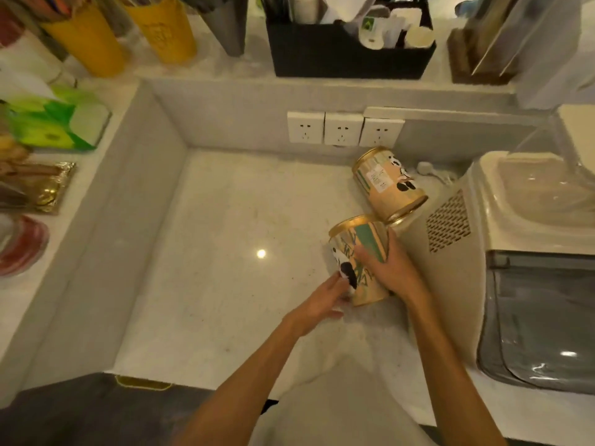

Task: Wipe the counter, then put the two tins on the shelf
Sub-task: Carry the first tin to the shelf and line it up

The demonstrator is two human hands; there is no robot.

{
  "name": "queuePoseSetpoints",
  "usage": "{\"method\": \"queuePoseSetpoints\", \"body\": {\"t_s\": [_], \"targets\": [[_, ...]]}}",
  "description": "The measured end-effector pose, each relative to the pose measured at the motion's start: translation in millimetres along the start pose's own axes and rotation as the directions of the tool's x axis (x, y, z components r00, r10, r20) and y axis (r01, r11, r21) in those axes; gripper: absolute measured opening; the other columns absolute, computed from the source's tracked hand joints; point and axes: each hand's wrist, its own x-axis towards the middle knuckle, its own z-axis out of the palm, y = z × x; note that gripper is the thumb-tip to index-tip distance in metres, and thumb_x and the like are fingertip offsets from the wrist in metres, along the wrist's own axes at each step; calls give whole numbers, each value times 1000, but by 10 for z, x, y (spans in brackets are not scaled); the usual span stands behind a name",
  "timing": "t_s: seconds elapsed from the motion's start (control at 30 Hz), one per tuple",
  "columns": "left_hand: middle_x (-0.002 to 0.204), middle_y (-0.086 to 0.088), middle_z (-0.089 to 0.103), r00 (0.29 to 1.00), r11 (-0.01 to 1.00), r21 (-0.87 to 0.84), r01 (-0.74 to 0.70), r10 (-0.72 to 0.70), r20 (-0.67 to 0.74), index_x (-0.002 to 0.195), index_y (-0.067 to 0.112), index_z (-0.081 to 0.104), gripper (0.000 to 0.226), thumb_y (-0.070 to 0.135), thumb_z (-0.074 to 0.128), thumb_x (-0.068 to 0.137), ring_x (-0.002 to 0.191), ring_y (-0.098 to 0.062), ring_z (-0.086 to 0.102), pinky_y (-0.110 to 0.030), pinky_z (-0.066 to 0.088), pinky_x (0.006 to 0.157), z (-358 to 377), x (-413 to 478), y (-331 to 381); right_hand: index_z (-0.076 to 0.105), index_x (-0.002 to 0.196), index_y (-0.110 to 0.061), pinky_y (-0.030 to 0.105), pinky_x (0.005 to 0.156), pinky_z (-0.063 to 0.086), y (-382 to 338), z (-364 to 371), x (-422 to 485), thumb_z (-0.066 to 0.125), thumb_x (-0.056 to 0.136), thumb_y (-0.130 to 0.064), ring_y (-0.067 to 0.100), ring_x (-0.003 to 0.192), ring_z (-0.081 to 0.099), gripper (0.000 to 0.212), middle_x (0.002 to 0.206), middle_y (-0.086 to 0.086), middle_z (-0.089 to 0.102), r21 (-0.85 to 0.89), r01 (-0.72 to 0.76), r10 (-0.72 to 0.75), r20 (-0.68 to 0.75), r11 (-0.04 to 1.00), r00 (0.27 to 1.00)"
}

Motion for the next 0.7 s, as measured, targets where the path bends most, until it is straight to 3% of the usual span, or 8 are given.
{"method": "queuePoseSetpoints", "body": {"t_s": [0.13,0.2,0.27,0.3,0.4,0.53,0.63,0.7], "targets": [[139,6,50,994,986,-123,-110,107,-29,146,49,24,55,47,51,98,123,-14,56,-41,50,102,20,-153,-185,29,150,-28,49,107,46,45,44,17,62,65,-83,23,130,54,106,148,3,50,83,-60,52,94,995,994],[134,2,57,981,968,-192,-160,134,-141,138,48,35,45,46,55,97,119,-18,61,-40,52,99,-60,-305,-351,44,137,-30,31,86,60,-23,82,-81,63,67,-81,8,105,69,88,131,2,63,155,-79,55,158,985,986],[132,-3,61,967,944,-268,-192,137,-213,140,44,38,54,51,61,91,118,-21,63,-42,52,100,-193,-486,-550,53,123,-35,12,60,56,-115,187,-230,64,66,-80,-4,81,73,74,114,-3,71,243,-93,35,234,966,972],[135,-2,60,970,927,-326,-184,117,-214,144,42,34,68,56,64,85,120,-23,61,-45,50,103,-262,-587,-658,55,124,-34,14,61,57,-153,280,-319,65,66,-79,-2,81,74,74,111,-2,73,289,-117,31,287,950,957],[150,0,45,987,858,-490,-156,110,-120,150,42,22,99,68,70,69,133,-27,50,-56,35,114,-416,-941,-1008,58,131,-27,37,87,58,-257,665,-617,63,74,-74,19,102,74,74,116,2,76,389,-223,15,473,894,881],[151,-8,47,957,704,-649,-290,220,-188,152,28,26,97,60,74,74,135,-29,51,-55,32,116,-527,-1493,-1488,67,123,-36,35,83,60,-421,1209,-1101,56,85,-69,24,114,69,51,124,4,72,387,-308,-42,678,869,734],[147,-12,51,912,622,-669,-407,234,-337,151,26,28,88,49,75,81,133,-33,52,-56,38,112,-524,-1956,-1857,59,133,-30,41,84,60,-504,1588,-1440,54,84,-68,28,116,68,62,127,7,70,297,-338,-12,767,893,641],[144,-12,55,875,560,-683,-469,186,-448,150,27,29,86,46,76,80,131,-34,54,-55,43,109,-464,-2254,-2161,53,139,-27,50,93,56,-555,1858,-1661,51,84,-68,31,119,66,68,131,10,68,219,-334,6,829,917,560]]}}
